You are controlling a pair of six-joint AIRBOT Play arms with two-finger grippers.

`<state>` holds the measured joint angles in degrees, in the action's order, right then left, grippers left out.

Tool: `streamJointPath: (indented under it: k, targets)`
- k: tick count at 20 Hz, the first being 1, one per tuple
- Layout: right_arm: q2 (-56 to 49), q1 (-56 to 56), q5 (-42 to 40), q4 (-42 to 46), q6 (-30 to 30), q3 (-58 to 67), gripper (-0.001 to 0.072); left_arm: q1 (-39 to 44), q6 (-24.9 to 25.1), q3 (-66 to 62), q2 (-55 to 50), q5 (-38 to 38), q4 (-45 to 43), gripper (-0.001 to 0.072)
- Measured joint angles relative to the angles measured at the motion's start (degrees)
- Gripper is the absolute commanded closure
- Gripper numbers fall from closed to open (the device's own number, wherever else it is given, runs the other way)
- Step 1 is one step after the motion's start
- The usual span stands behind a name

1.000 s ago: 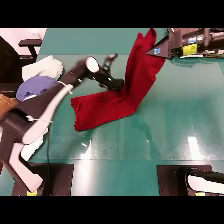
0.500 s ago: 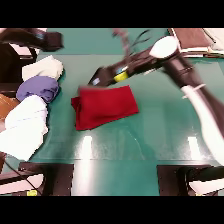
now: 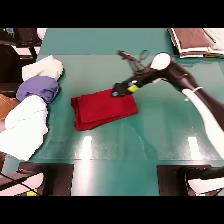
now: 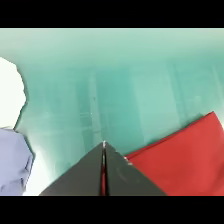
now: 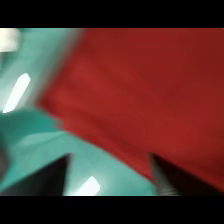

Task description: Fold the shirts.

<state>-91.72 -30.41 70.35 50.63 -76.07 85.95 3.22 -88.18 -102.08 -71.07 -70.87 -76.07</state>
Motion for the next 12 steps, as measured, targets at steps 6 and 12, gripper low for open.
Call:
streamJointPath:
  k: [6, 12]
  targets:
    - [-3.45, 12.61, -0.15, 1.62, -1.29, -6.95, 0.0121, 5.9, 0.11, 0.2, -2.69, -0.15, 0.13, 0.0686]
    - [-14.67, 10.73, 0.61, -5.44, -1.42, 0.66, 0.0202, 9.44, 0.13, 0.79, -4.7, 0.09, 0.2, 0.0686]
